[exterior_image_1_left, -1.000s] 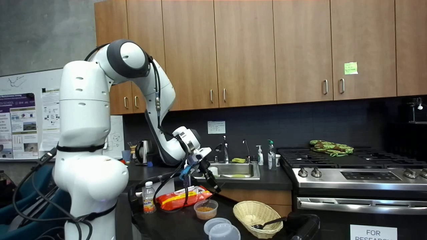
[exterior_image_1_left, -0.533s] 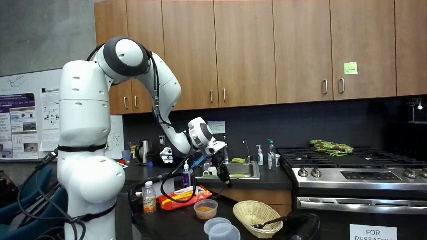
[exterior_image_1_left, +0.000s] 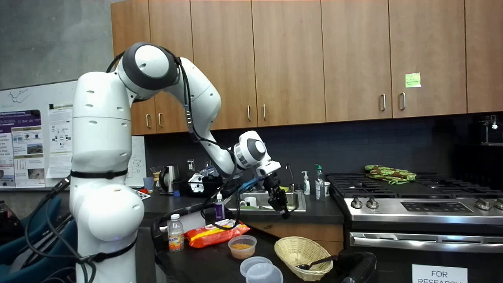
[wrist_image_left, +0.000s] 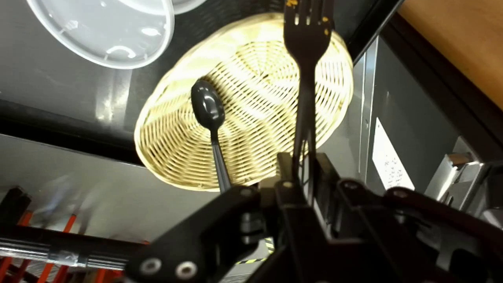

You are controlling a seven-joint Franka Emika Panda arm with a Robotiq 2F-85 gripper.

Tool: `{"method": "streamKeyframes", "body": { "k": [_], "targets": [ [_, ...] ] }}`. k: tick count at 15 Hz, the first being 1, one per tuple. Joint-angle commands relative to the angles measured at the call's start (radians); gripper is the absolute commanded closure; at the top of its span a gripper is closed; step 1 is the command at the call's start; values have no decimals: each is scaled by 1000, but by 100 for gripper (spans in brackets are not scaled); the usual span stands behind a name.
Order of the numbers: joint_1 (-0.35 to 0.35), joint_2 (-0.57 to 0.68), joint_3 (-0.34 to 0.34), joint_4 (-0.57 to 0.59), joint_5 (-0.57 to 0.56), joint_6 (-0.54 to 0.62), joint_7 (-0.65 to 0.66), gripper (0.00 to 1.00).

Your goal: Remove the plastic fork from the lunchbox and put it in the basket on the right

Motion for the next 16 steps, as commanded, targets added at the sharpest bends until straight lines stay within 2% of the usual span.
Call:
{"method": "streamKeyframes", "body": {
  "k": [1, 5, 12, 16],
  "targets": [
    [-27, 60, -23, 88, 92, -44, -50, 96],
    [-37, 127, -55, 156, 152, -69, -92, 96],
    [-28, 242, -123, 253, 153, -136, -58, 96],
    [-26, 286, -121, 270, 227, -148, -93, 96]
  ]
}}
